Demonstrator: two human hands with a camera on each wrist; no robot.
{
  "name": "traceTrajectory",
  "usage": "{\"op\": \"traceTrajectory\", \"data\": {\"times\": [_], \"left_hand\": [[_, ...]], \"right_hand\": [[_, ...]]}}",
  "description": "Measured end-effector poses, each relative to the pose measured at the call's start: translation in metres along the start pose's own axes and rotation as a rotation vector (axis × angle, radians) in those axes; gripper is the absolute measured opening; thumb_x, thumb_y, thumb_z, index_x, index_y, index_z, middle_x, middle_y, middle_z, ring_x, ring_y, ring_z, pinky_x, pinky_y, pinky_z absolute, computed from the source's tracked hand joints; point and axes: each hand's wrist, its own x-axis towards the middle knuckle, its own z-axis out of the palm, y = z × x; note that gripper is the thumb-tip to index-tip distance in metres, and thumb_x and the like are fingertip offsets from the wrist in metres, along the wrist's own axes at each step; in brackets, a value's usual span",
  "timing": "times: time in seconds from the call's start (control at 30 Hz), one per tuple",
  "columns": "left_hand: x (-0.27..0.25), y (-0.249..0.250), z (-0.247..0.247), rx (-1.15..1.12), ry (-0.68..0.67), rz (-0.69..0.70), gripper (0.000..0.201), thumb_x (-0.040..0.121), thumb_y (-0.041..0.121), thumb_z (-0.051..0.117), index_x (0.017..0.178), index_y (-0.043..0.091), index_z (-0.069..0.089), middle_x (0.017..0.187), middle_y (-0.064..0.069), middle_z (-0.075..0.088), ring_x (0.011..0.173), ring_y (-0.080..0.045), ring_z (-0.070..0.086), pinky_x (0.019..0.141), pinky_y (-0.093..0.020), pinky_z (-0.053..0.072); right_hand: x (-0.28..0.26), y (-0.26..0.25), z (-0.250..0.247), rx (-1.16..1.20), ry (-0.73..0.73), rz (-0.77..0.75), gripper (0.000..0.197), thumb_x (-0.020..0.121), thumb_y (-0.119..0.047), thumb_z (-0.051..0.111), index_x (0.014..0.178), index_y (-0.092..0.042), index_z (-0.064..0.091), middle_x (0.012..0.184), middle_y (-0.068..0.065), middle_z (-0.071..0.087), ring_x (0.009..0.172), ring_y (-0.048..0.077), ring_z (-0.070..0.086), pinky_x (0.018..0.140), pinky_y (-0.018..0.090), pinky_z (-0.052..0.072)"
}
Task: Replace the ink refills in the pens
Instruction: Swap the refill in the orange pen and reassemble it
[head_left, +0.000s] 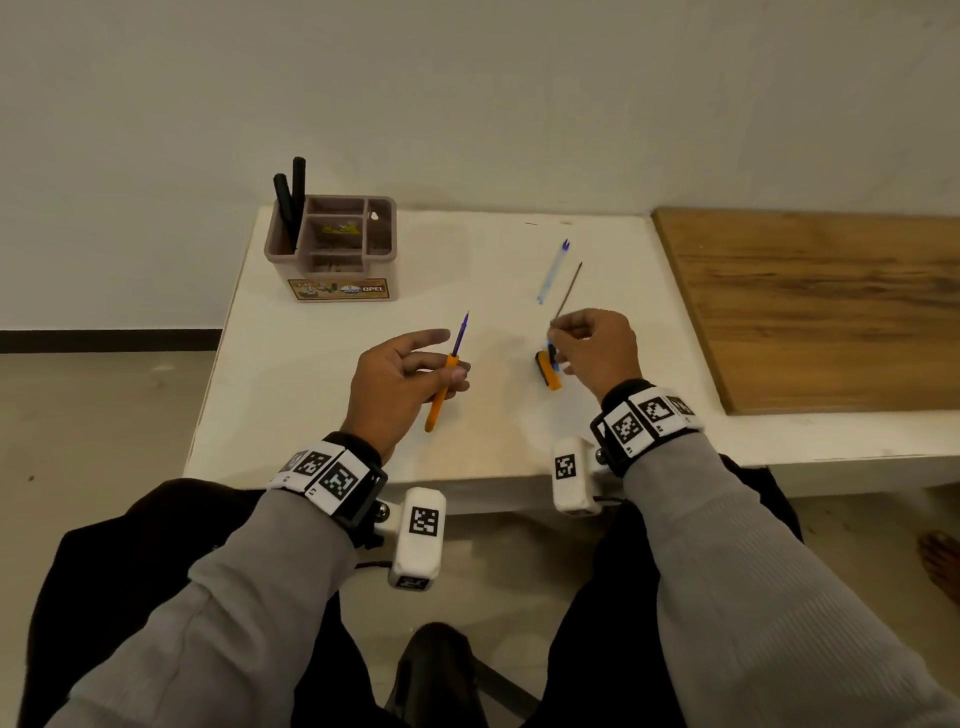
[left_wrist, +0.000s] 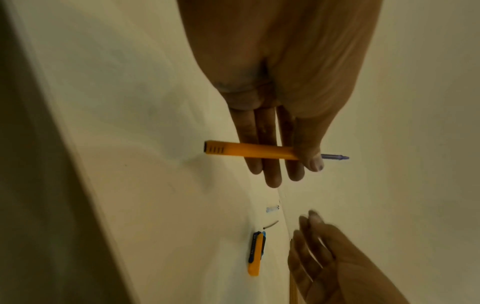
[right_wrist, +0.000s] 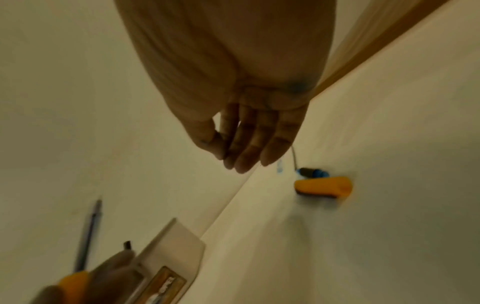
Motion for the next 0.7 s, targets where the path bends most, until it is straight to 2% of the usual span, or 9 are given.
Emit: {"op": "traceTrajectory", "data": {"times": [0.07, 0.17, 0.3, 0.37, 0.47, 0.57, 0.7], "left_hand": [[0.000, 0.000, 0.000, -0.005, 0.003, -0.003, 0.037, 0.078, -0.001, 0.071, 0.114, 0.005, 0.064, 0.090, -0.015, 0.075, 0.081, -0.031, 0.074, 0.081, -0.043, 0.059], [0.000, 0.000, 0.001, -0.001, 0.011, 0.000, 0.030, 0.078, -0.002, 0.071, 0.107, 0.008, 0.066, 0.091, -0.015, 0.075, 0.080, -0.031, 0.074, 0.080, -0.044, 0.059], [-0.001, -0.001, 0.001, 0.005, 0.014, 0.002, 0.027, 0.080, -0.001, 0.070, 0.106, 0.005, 0.066, 0.092, -0.015, 0.074, 0.079, -0.031, 0.074, 0.079, -0.043, 0.060], [0.000, -0.001, 0.001, 0.004, 0.013, 0.000, 0.025, 0.080, -0.001, 0.070, 0.104, 0.005, 0.066, 0.092, -0.015, 0.074, 0.078, -0.030, 0.074, 0.079, -0.042, 0.060], [0.000, -0.001, 0.001, 0.004, 0.009, -0.003, 0.021, 0.080, 0.000, 0.070, 0.100, 0.008, 0.067, 0.092, -0.016, 0.074, 0.077, -0.030, 0.074, 0.079, -0.042, 0.060], [-0.001, -0.002, 0.001, 0.002, 0.004, -0.014, 0.022, 0.080, 0.000, 0.070, 0.101, 0.007, 0.066, 0.092, -0.017, 0.074, 0.077, -0.030, 0.074, 0.078, -0.042, 0.060], [-0.002, -0.002, 0.003, 0.004, 0.003, -0.022, 0.023, 0.081, 0.000, 0.070, 0.103, 0.004, 0.066, 0.093, -0.016, 0.074, 0.076, -0.030, 0.074, 0.077, -0.040, 0.061]], "right_hand": [[0.003, 0.010, 0.002, -0.073, -0.012, 0.049, 0.014, 0.082, -0.013, 0.076, 0.092, -0.003, 0.072, 0.081, 0.015, 0.072, 0.070, 0.025, 0.067, 0.075, 0.044, 0.061], [0.003, 0.015, 0.009, -0.135, -0.027, 0.078, 0.018, 0.075, -0.018, 0.083, 0.086, -0.009, 0.071, 0.074, 0.006, 0.069, 0.075, 0.024, 0.068, 0.078, 0.043, 0.060], [0.005, 0.020, 0.015, -0.164, -0.006, 0.089, 0.017, 0.076, -0.024, 0.081, 0.072, -0.018, 0.066, 0.076, 0.006, 0.070, 0.078, 0.027, 0.069, 0.076, 0.045, 0.060], [0.005, 0.022, 0.016, -0.195, 0.039, 0.081, 0.017, 0.080, -0.029, 0.077, 0.076, -0.016, 0.067, 0.082, 0.009, 0.072, 0.080, 0.030, 0.069, 0.077, 0.046, 0.059], [0.007, 0.021, 0.011, -0.249, 0.063, 0.103, 0.019, 0.080, -0.031, 0.077, 0.083, -0.014, 0.069, 0.090, 0.009, 0.073, 0.086, 0.028, 0.068, 0.079, 0.039, 0.057], [0.010, 0.020, 0.006, -0.253, 0.042, 0.146, 0.018, 0.076, -0.030, 0.081, 0.081, -0.016, 0.070, 0.090, 0.008, 0.073, 0.085, 0.026, 0.068, 0.077, 0.035, 0.056], [0.011, 0.019, 0.004, -0.303, -0.028, 0.171, 0.024, 0.074, -0.027, 0.082, 0.090, -0.010, 0.076, 0.094, 0.009, 0.074, 0.086, 0.025, 0.068, 0.073, 0.030, 0.052]]}}
